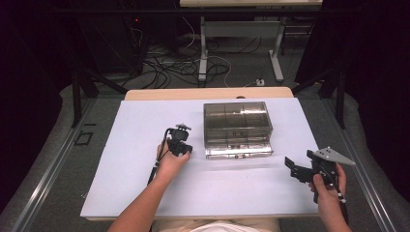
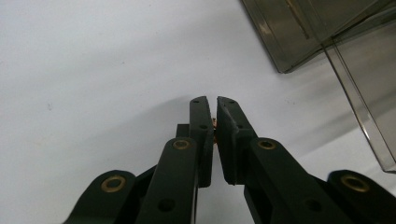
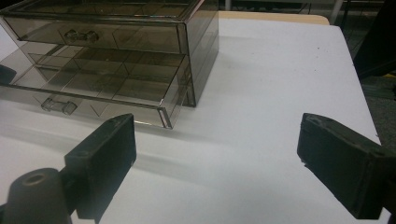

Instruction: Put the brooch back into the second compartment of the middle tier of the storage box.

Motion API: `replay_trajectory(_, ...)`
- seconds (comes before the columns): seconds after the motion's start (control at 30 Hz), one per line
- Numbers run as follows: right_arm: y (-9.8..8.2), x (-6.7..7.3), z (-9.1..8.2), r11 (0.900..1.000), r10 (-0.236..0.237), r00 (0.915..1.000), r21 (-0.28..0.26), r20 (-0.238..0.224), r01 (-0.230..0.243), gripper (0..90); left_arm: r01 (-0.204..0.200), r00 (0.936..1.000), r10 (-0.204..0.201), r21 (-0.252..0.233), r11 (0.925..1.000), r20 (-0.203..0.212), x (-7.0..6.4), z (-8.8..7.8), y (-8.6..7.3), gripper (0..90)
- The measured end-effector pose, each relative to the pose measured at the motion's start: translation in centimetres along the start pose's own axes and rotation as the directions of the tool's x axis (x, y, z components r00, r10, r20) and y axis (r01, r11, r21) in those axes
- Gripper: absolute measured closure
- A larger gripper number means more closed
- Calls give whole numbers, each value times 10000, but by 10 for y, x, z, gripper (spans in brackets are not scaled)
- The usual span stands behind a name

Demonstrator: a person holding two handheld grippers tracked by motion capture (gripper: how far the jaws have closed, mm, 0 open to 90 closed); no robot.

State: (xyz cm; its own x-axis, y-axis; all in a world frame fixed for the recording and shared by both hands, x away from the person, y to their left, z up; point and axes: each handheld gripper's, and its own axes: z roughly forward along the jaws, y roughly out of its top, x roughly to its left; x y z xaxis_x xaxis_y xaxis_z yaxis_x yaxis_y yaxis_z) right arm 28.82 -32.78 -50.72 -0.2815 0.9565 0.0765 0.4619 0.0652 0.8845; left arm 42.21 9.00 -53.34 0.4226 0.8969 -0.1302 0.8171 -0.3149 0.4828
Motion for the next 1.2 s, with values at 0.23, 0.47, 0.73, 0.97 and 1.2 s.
replay_trajectory(0.23,0,0,1,10000,-8,10000,-100,-17,8,116,7,10000,-7,-89,10000,12,1,-2,0,859)
replay_trajectory(0.47,0,0,1,9999,11,10000,-107,-1,-11,116,100,9999,-100,-183,9998,-6,1,-3,0,859)
replay_trajectory(0.73,0,0,0,9999,57,10000,-105,-44,-57,116,130,9999,-126,-336,9994,117,2,-8,-1,860)
replay_trajectory(0.97,0,0,0,9999,100,9999,-98,-24,-101,116,161,9996,-149,-543,9984,222,1,-13,-3,860)
replay_trajectory(1.2,0,0,0,9999,31,10000,-123,-14,-31,116,221,9990,-189,-819,9964,399,1,-20,-4,860)
